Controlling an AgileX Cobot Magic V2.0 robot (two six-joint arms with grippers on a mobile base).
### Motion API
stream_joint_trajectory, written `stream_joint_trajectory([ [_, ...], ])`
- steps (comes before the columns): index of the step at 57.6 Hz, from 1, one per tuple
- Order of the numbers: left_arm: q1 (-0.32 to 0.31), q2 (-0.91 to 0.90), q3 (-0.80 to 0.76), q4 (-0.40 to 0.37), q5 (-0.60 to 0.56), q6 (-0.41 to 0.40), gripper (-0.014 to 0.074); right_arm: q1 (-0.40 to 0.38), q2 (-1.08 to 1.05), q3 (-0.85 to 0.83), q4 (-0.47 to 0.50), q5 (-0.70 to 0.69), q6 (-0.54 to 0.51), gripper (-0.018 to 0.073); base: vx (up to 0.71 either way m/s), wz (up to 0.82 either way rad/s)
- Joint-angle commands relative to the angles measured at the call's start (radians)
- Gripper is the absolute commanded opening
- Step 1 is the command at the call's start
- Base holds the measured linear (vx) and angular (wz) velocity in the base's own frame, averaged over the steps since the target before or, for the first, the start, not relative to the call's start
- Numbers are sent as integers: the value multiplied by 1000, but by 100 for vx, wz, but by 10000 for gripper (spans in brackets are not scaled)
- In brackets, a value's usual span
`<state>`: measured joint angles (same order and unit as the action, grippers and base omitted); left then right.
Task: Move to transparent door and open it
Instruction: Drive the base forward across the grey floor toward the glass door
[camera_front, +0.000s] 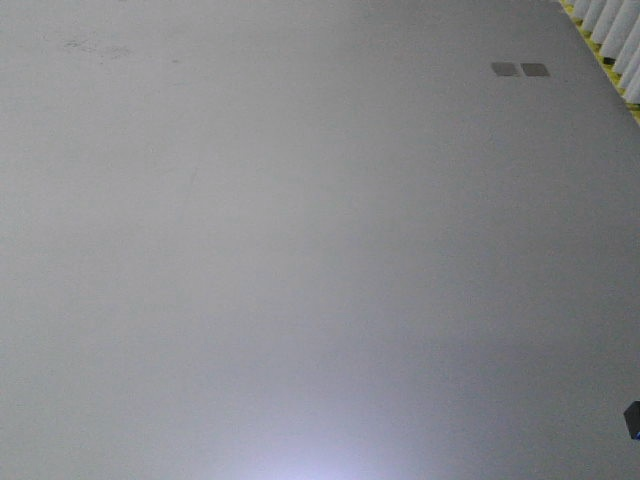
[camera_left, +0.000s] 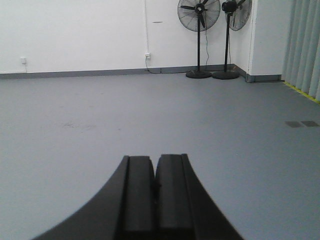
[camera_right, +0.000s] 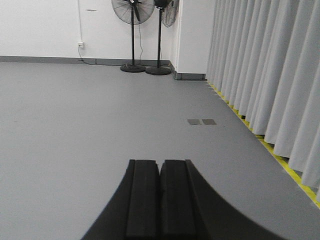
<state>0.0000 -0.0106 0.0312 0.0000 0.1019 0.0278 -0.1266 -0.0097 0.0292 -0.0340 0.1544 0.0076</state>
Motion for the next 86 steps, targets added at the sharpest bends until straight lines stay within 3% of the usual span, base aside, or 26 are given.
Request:
stream_joint_trajectory([
  [1,1,-15,16,-7,-83,-11,-6,-4,-16,5,-4,-84,-8,-8,19,15],
  [86,1,-15,16,-7,-83,-11,-6,-4,-16,5,-4,-84,-8,-8,30,-1],
])
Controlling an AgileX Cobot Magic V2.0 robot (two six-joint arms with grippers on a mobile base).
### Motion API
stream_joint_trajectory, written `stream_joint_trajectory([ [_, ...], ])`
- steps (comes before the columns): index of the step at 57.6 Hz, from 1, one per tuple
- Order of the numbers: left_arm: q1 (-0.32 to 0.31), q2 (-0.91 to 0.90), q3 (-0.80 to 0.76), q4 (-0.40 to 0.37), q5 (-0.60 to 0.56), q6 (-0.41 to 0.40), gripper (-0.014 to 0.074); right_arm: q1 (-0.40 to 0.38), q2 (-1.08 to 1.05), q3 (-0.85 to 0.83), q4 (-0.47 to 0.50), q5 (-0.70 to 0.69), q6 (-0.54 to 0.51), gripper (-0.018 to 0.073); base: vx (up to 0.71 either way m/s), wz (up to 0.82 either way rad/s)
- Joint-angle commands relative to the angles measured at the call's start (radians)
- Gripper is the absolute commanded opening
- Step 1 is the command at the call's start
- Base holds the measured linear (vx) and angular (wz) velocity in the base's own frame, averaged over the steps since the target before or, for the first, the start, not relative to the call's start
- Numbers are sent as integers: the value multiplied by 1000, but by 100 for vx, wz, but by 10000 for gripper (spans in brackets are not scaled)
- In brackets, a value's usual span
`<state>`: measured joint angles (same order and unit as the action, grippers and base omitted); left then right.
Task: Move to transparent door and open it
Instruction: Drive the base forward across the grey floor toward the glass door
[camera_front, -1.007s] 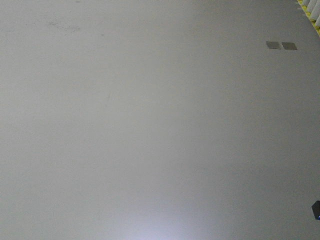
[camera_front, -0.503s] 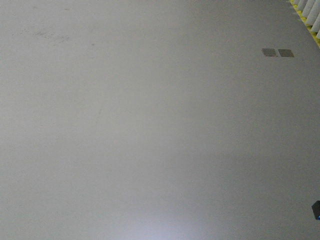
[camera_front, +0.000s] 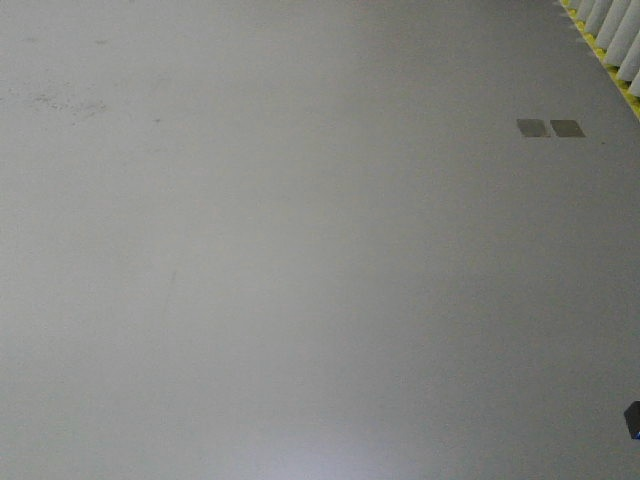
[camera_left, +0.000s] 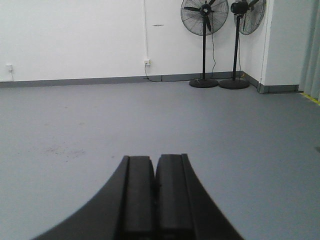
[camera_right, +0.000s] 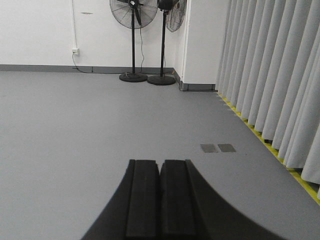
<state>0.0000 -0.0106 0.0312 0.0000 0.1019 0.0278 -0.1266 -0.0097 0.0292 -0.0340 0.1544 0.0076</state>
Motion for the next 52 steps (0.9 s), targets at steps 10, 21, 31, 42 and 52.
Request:
stream_joint_trajectory([
  [10,1,-15,16,-7,-83,-11,-6,-4,-16,5,-4,-84,-8,-8,41,3],
  [21,1,-15,16,-7,-83,-11,-6,-4,-16,5,-4,-84,-8,-8,43,13],
  [31,1,-15,16,-7,-83,-11,-6,-4,-16,5,-4,-84,-8,-8,46,27],
  [42,1,-15,16,-7,-83,-11,-6,-4,-16,5,-4,-84,-8,-8,48,40],
  [52,1,-15,16,-7,-83,-11,-6,-4,-16,5,-4,-84,-8,-8,49,44],
])
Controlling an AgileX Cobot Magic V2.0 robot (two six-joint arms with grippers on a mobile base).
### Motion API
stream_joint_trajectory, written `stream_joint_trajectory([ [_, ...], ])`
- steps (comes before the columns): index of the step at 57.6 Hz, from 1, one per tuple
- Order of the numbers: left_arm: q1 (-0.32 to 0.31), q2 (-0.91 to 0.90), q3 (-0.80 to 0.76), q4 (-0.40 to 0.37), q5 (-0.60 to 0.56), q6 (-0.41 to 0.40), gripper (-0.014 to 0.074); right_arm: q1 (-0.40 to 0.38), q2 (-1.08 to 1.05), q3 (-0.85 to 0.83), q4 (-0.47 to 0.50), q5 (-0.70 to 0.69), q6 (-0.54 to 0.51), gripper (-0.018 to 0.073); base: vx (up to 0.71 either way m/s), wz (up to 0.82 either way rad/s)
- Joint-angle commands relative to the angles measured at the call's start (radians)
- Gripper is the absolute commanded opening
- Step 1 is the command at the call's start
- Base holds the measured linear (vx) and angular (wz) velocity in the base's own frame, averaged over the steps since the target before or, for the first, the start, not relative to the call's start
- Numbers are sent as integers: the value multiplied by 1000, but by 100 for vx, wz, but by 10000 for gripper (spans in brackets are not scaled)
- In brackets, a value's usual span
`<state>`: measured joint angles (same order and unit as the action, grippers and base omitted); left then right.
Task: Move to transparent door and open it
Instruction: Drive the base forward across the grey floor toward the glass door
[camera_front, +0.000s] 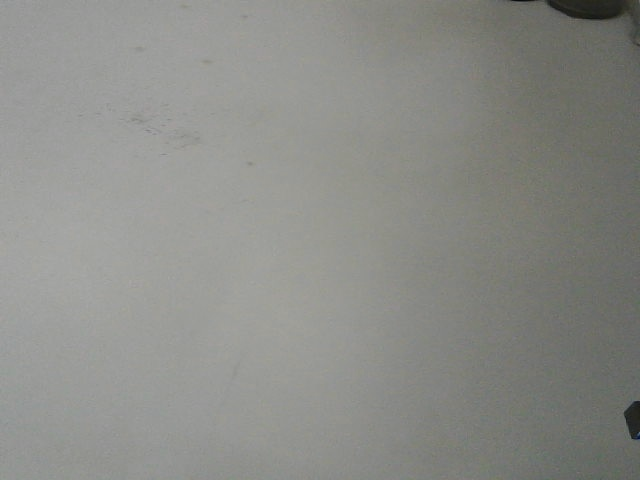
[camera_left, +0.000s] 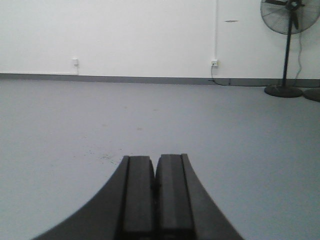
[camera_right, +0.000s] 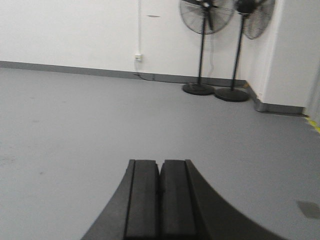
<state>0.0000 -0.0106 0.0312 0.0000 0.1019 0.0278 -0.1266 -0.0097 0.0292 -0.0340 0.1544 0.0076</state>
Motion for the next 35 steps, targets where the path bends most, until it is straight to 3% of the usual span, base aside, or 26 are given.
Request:
stream_joint_trajectory([
  [1,1,-15,16,-7,-83,-11,-6,-4,-16,5,-4,-84,-8,-8,50,45],
  [35,1,-15,16,-7,-83,-11,-6,-4,-16,5,-4,-84,-8,-8,51,40],
])
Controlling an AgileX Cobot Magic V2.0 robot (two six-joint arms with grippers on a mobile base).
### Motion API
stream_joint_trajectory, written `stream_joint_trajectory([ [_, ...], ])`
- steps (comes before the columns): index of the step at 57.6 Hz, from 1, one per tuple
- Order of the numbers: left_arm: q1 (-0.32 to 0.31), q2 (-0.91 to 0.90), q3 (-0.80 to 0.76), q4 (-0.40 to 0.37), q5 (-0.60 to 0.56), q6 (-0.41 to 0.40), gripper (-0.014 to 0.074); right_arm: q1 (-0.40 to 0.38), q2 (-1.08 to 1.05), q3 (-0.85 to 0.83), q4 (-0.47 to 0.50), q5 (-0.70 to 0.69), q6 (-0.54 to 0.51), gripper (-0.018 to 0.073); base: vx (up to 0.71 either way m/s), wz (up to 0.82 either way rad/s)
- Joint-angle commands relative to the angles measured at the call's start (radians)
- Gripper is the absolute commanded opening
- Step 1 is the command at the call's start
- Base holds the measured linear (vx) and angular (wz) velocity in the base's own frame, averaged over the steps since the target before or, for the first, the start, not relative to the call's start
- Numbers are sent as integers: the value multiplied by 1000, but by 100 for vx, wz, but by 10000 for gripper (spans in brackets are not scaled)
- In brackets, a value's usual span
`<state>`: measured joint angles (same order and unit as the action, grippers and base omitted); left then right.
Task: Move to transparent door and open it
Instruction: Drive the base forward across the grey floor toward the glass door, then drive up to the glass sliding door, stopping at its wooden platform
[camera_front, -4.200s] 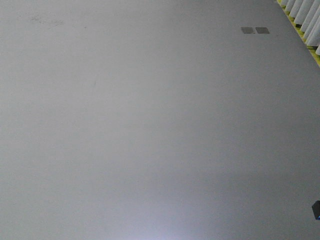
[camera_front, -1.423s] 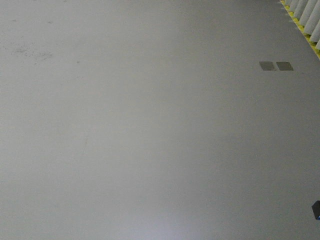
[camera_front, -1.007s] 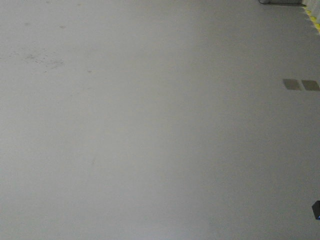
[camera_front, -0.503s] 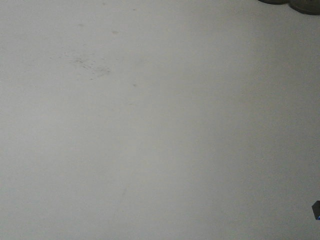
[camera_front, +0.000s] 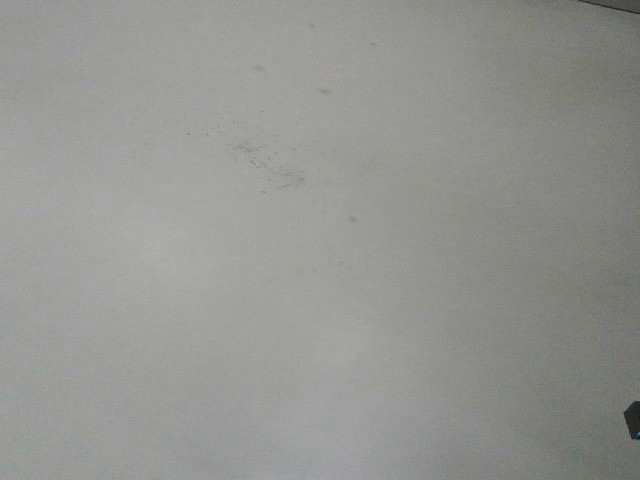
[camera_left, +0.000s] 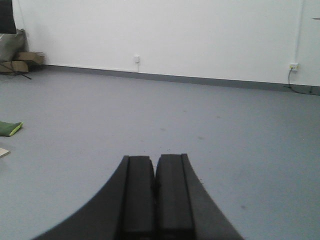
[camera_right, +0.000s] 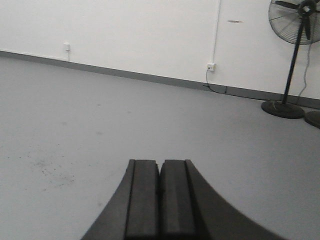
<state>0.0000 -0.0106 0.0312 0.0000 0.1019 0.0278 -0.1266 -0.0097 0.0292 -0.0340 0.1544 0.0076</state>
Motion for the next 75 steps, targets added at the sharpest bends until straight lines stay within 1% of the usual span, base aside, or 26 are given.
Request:
stream_joint_trajectory([
  [1,1,-15,16,-7,-83,-11,-6,-4,-16,5,-4,-84,-8,-8,51,34],
  [26,1,-15,16,-7,-83,-11,-6,-4,-16,5,-4,-84,-8,-8,49,44],
  [75,1,-15,16,-7,-83,-11,-6,-4,-16,5,-4,-84,-8,-8,42,66],
])
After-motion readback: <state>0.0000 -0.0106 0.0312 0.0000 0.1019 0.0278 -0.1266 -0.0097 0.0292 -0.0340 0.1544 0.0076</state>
